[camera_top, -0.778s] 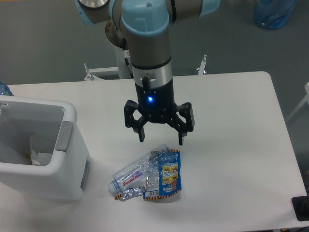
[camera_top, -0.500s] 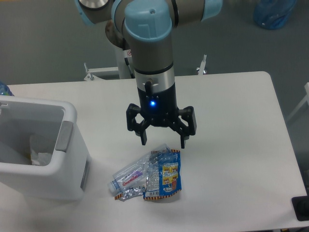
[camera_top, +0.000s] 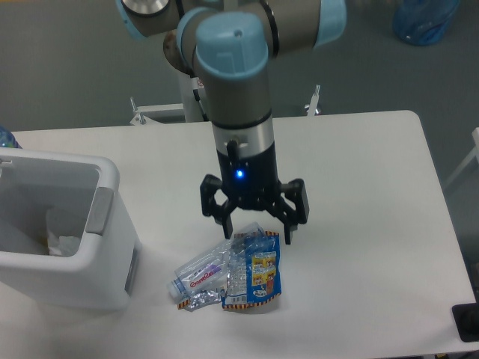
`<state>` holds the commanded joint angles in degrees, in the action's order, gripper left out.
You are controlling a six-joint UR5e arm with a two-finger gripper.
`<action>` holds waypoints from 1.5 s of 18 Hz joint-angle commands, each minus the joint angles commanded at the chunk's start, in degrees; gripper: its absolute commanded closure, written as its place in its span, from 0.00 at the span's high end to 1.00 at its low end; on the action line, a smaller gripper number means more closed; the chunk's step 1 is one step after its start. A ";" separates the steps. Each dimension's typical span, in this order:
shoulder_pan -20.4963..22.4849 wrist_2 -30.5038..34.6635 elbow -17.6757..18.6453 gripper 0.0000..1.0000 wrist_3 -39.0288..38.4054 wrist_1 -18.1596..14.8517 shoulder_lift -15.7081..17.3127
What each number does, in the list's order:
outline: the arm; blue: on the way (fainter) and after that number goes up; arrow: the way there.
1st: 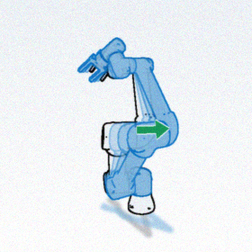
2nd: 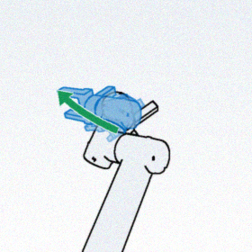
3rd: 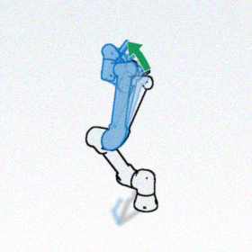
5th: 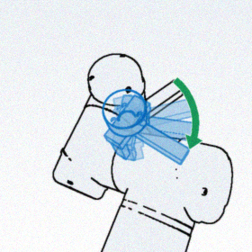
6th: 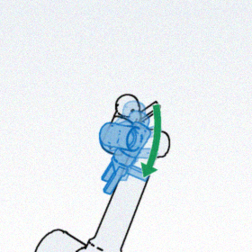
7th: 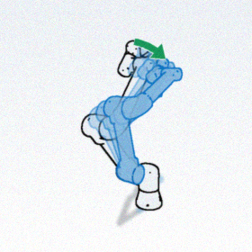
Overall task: Place the trash in the trash can
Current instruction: 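Lower the open gripper toward the clear plastic bottle on the wrapper, then close the gripper on the crumpled clear plastic bottle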
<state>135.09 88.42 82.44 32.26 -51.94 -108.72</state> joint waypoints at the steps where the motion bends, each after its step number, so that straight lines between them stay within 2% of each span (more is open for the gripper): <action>1: -0.09 -0.09 0.26 1.00 0.08 -0.17 0.00; 3: -0.09 -0.18 2.19 1.00 0.96 -0.09 -0.18; 5: -0.18 -0.26 2.38 1.00 4.02 -0.09 -1.66; 10: -0.53 -0.09 2.29 1.00 21.15 -0.26 -7.29; 15: -2.81 0.00 5.63 1.00 27.14 -0.53 -9.40; 21: -5.27 -0.09 6.59 1.00 26.89 -0.44 -12.22; 27: -6.68 -0.18 9.32 1.00 26.80 -0.35 -12.31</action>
<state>128.41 88.24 91.75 59.06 -52.29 -121.03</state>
